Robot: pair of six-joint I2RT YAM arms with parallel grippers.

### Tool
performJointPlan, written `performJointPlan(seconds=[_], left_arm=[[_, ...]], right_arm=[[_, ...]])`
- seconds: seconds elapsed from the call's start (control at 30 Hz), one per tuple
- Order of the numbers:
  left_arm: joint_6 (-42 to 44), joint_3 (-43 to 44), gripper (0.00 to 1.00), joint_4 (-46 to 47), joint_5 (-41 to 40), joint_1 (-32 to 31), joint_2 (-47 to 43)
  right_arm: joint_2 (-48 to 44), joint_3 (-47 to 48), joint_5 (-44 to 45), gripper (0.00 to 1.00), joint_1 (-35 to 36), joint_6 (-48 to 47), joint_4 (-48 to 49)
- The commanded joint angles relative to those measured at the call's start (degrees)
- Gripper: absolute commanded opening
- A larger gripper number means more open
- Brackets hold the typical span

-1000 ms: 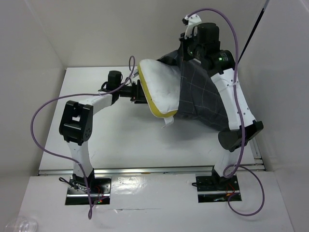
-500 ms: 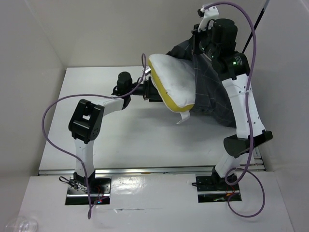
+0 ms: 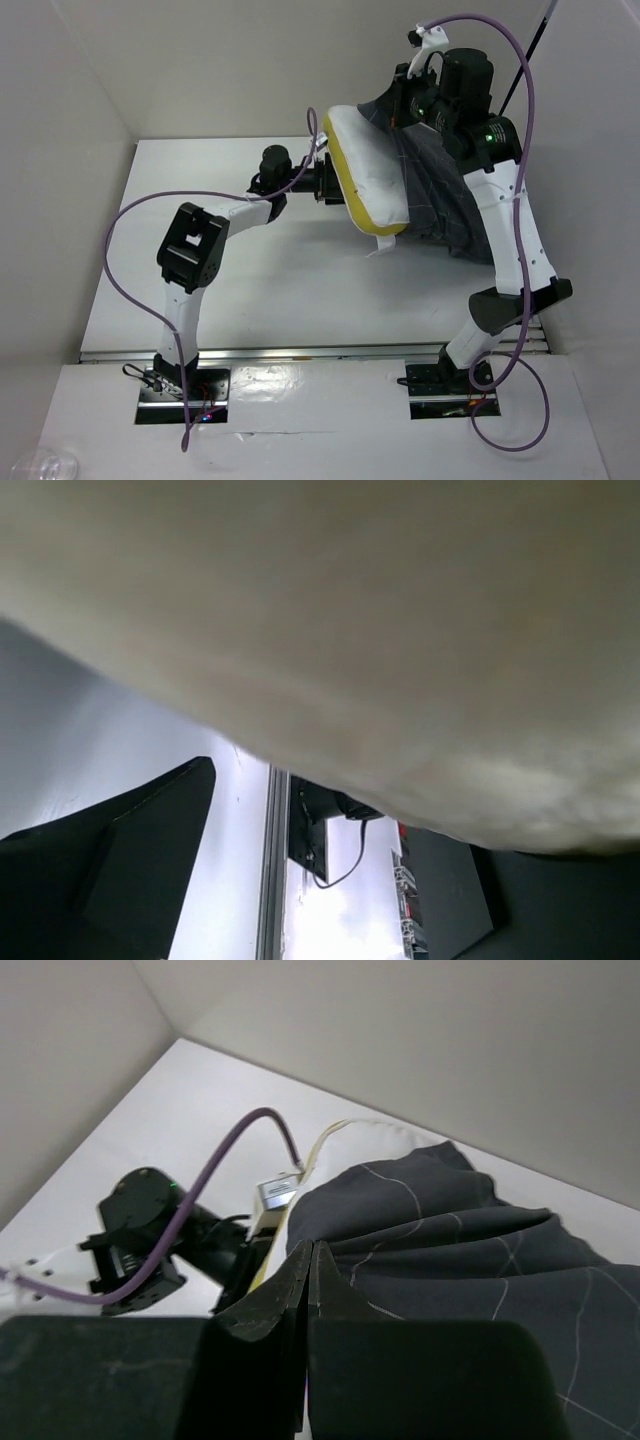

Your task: Put the pillow into the pillowcase

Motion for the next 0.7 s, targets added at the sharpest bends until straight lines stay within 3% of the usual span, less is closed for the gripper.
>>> performJointPlan(seconds=[0.0, 0.13, 0.27, 0.43, 0.5, 0.53, 0.57, 0.67], left_arm=[[-0.63, 2.69, 0.88, 0.24, -2.34, -1.18, 1.76], [0.52, 5.16, 0.84, -2.84, -2.34, -1.71, 3.60], [-3.51, 5.69, 0.77, -0.91, -2.34, -2.23, 4.92], [-8.27, 5.69, 0.54, 5.41, -2.34, -2.76, 6.15], [-9.32, 5.69, 0.35, 5.95, -2.87, -2.76, 6.15], [-9.33, 5.17, 0.16, 5.95, -2.87, -2.76, 6.15], [-9.33, 5.17, 0.02, 4.30, -2.87, -2.76, 5.37], [-3.90, 4.64, 0.00, 1.12, -1.82, -2.76, 2.39]], right_arm=[[-4.77, 1.02, -12.01, 0.00, 0.37, 4.85, 5.99], [-4.77, 0.32, -17.63, 0.00, 0.37, 6.53, 5.98], [-4.24, 1.55, -21.51, 0.00, 0.37, 9.94, 6.60], [-5.64, -1.51, -25.30, 0.00, 1.07, 12.15, 7.38], [-5.65, -2.05, -25.83, 0.00, 1.08, 12.68, 7.39], [-5.65, -2.66, -25.83, 0.00, 1.08, 12.16, 7.39], [-5.65, -2.67, -23.83, 0.00, 1.08, 11.63, 7.39], [-5.65, -2.67, -21.62, 0.00, -1.64, 10.31, 6.87]])
